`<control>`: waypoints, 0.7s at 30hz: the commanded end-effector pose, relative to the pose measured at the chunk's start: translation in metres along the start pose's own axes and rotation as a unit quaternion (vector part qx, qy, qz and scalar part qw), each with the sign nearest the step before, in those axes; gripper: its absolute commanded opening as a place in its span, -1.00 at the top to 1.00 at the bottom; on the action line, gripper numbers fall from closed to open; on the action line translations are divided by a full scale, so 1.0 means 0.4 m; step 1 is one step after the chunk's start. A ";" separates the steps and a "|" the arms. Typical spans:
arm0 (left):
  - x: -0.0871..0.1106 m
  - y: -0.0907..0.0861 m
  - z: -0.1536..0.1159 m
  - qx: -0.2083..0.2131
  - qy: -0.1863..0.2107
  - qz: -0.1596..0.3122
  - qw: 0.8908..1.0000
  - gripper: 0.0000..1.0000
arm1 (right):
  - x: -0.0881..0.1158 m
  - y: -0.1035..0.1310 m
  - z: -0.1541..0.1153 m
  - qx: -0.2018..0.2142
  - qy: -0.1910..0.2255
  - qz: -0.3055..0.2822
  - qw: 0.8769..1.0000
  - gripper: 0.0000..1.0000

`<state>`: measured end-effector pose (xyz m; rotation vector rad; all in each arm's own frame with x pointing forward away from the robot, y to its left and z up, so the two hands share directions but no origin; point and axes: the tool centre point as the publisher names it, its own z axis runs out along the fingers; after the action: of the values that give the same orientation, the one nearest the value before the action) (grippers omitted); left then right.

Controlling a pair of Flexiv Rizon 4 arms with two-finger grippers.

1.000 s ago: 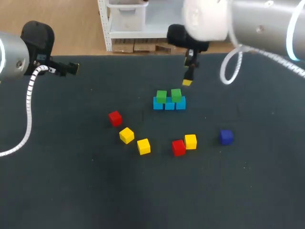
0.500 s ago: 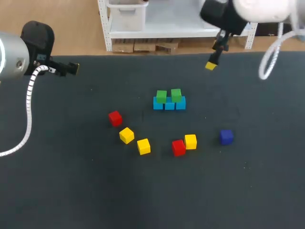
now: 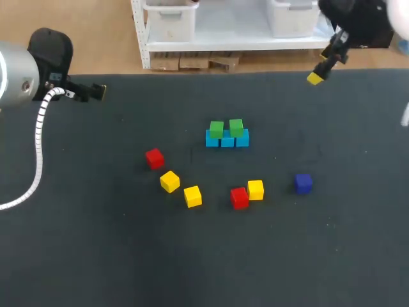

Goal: Place the blue cubes, place green cubes on the blue cubes, place the yellow cubes on the green cubes, then place the red cubes on the yellow cubes, and place purple cube on the red cubes.

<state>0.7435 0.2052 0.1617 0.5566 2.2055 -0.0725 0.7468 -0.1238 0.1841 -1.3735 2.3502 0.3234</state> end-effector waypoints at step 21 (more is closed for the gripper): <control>0.002 0.000 -0.001 0.000 -0.001 -0.001 1.000 -1.00 | 0.055 -0.043 -0.113 0.116 -0.181 0.056 0.975 -1.00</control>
<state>0.7435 0.2052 0.1617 0.5565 2.2055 -0.0725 0.7469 -0.1659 0.2181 -1.0184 2.1203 0.3270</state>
